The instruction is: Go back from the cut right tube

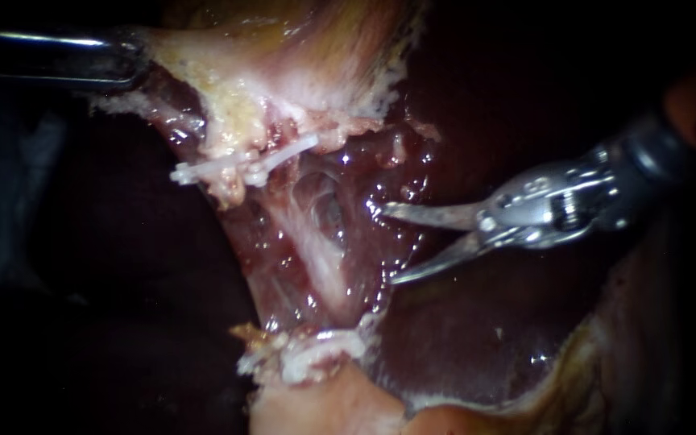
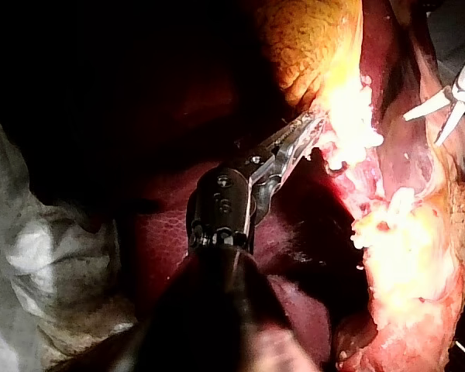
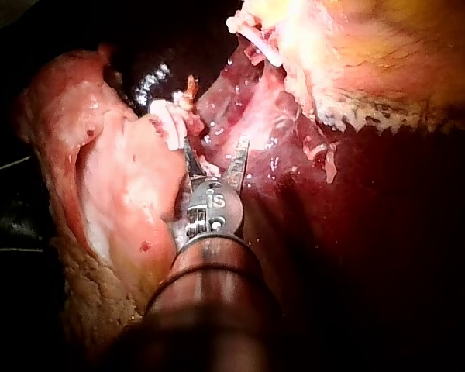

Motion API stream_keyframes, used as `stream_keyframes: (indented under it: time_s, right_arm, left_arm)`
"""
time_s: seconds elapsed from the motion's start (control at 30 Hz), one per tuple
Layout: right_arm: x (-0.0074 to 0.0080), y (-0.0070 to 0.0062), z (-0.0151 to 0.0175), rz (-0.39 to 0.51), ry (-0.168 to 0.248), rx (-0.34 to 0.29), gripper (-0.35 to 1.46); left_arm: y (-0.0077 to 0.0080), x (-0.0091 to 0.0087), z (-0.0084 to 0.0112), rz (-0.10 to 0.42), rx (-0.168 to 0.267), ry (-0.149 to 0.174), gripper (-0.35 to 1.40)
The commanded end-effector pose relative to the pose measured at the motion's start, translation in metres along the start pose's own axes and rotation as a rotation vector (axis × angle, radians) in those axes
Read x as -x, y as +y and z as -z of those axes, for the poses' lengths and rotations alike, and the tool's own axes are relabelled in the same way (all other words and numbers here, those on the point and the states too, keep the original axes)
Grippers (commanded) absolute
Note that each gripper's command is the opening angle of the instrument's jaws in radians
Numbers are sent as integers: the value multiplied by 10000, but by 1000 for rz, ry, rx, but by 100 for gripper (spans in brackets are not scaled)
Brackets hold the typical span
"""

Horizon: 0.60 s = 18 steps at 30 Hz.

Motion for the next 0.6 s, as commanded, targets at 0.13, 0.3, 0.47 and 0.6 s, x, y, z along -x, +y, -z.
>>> stream_keyframes:
  time_s: [0.13,0.3,0.47,0.6]
  right_arm:
    - [12,1,13,-17,-10,13,145]
    - [15,3,14,-13,-16,14,145]
    - [15,3,14,-13,-15,11,145]
    - [15,4,14,-7,-16,11,145]
  left_arm:
    - [-1,1,-1,0,0,0,-35]
    - [-3,4,-4,-2,-2,1,-35]
    - [-11,13,-19,-9,-12,6,-35]
    - [-20,28,-39,-19,-8,0,-35]
